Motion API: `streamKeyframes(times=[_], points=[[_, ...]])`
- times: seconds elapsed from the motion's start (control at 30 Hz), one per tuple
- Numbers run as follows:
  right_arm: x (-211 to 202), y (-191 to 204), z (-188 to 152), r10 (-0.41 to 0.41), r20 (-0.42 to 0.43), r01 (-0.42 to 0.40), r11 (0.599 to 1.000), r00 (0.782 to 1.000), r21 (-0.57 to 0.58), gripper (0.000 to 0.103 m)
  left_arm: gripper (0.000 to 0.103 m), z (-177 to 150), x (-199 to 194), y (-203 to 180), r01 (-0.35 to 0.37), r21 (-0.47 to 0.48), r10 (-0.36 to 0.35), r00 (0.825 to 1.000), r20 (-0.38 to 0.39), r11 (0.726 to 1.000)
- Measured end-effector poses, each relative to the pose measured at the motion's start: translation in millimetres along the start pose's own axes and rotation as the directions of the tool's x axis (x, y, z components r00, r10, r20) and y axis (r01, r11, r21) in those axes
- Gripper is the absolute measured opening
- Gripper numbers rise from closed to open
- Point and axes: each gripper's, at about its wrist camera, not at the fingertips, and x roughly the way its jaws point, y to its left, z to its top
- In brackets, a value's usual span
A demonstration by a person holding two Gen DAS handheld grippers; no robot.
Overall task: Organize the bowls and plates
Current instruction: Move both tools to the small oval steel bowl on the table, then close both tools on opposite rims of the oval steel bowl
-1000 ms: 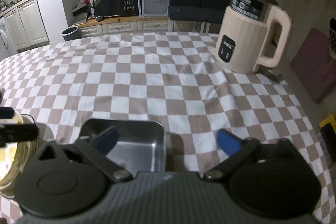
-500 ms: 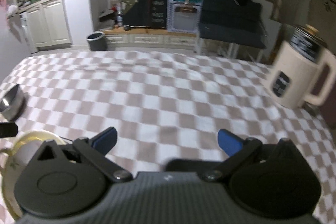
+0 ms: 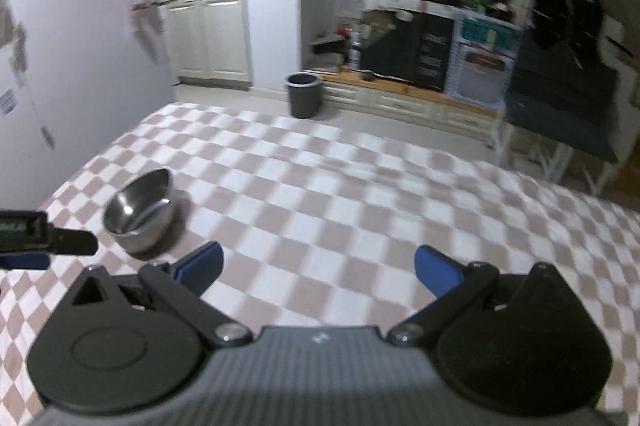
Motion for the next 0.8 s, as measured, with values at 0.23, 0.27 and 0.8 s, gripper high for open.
streamKeyframes(times=[0.23, 0.27, 0.8], points=[[28.4, 29.0, 32.8, 0.086, 0.029, -0.087, 0.996, 0.996, 0.019, 0.099, 0.076, 12.2, 12.9, 27.4, 0.034, -0.234, -0.030, 0.999, 0.021, 0.972], [33.8, 32.8, 36.3, 0.104, 0.019, -0.104, 0.994, 0.994, 0.017, 0.095, 0.074, 11.8, 14.3, 29.3, 0.024, -0.272, -0.014, 0.999, 0.037, 0.962], [101.3, 67.9, 76.6, 0.247, -0.079, -0.244, 0.968, 0.966, 0.053, 0.061, 0.058, 11.5, 68.6, 27.9, 0.022, -0.353, -0.040, 0.998, -0.043, 0.935]])
